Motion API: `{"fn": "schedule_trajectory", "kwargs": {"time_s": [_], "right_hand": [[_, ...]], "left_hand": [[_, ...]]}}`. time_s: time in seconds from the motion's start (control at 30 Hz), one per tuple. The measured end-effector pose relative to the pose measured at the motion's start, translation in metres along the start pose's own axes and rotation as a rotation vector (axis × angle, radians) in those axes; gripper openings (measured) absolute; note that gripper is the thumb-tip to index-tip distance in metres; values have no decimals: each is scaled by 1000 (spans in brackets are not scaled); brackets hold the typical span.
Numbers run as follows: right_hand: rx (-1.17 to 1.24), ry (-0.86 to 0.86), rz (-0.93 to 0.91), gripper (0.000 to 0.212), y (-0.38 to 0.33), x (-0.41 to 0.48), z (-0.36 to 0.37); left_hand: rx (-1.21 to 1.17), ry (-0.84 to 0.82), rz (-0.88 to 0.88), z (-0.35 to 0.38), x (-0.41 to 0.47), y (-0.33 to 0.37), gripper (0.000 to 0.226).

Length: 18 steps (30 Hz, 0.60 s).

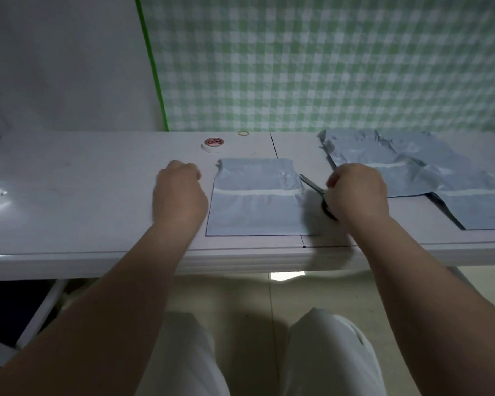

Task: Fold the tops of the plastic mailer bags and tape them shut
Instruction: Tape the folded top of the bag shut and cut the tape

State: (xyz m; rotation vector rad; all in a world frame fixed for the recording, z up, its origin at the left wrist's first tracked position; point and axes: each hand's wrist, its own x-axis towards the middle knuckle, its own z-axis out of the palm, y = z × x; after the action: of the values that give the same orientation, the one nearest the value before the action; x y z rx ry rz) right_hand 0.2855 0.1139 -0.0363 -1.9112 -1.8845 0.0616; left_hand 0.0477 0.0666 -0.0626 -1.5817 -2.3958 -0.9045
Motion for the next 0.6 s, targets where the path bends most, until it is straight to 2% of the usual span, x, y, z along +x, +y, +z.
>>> {"fn": "schedule_trajectory", "kwargs": {"time_s": [0.1, 0.17, 0.23, 0.3, 0.37, 0.5, 0.57, 0.6], "right_hand": [[110, 47, -114, 27, -20, -7, 9], [130, 29, -99, 28, -29, -9, 19], [173, 18, -13, 23, -32, -8, 24], [232, -22, 74, 19, -30, -6, 27], [297, -69, 138, 27, -28, -2, 27], [361, -114, 213, 27, -27, 9, 28], [384, -145, 250, 29, -28, 13, 29], [392, -151, 265, 29, -29, 14, 29]], "left_hand": [[-31, -136, 266, 10, -9, 26, 26], [-22, -215, 319, 18, -16, 35, 12], [-33, -225, 203, 21, -17, 33, 9], [-58, -193, 17, 20, -12, 28, 28], [-119, -173, -137, 16, -3, 24, 37], [-220, -234, -295, 14, 10, 24, 33], [-268, -252, -365, 9, 13, 26, 10], [-299, -254, -402, 8, 15, 26, 11]]}}
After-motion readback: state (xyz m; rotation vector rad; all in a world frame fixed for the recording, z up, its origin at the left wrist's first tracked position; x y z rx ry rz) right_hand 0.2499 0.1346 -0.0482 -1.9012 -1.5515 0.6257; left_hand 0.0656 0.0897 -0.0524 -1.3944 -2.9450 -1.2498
